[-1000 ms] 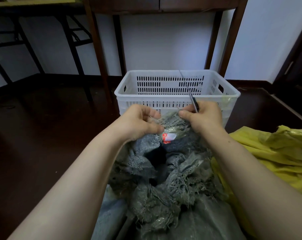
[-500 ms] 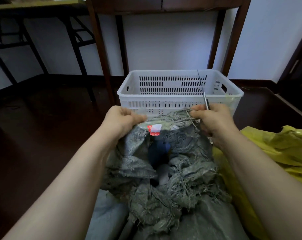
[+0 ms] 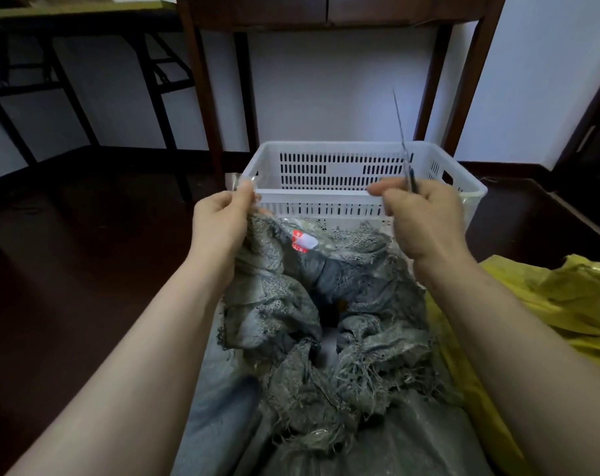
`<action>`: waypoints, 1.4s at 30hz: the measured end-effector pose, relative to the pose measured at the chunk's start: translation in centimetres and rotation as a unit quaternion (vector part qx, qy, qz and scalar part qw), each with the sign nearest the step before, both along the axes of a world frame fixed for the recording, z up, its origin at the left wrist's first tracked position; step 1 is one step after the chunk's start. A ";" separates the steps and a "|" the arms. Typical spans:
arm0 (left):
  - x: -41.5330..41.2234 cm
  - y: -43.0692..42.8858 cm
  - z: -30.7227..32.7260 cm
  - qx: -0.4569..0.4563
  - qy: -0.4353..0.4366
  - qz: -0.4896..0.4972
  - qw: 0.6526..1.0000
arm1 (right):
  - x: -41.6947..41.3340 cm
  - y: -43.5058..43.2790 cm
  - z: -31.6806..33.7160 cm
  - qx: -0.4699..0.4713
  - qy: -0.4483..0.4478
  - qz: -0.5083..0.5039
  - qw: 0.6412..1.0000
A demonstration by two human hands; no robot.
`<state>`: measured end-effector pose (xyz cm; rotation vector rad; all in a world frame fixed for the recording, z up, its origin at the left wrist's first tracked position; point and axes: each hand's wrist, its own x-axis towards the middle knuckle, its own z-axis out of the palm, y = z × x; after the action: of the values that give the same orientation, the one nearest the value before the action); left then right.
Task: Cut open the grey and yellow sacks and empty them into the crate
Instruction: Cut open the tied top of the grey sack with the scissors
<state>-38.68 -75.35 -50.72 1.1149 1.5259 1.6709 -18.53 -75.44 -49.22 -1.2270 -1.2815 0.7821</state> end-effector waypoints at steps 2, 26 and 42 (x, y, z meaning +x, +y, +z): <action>0.8 -0.2 0.2 0.017 -0.016 -0.031 0.999 | -1.7 -0.9 0.2 -0.037 0.031 0.103 0.994; 3.2 -1.3 2.3 -0.020 0.365 -0.148 0.919 | -0.6 -0.3 0.9 -0.123 0.086 0.108 0.983; 0.9 -0.9 1.3 -0.120 -0.039 -0.103 0.987 | 1.7 0.9 -2.2 -0.182 -0.066 0.079 0.978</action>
<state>-37.83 -76.26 -49.46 1.0281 1.4641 1.3369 -16.82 -74.50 -51.38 -1.5020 -1.3959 1.1018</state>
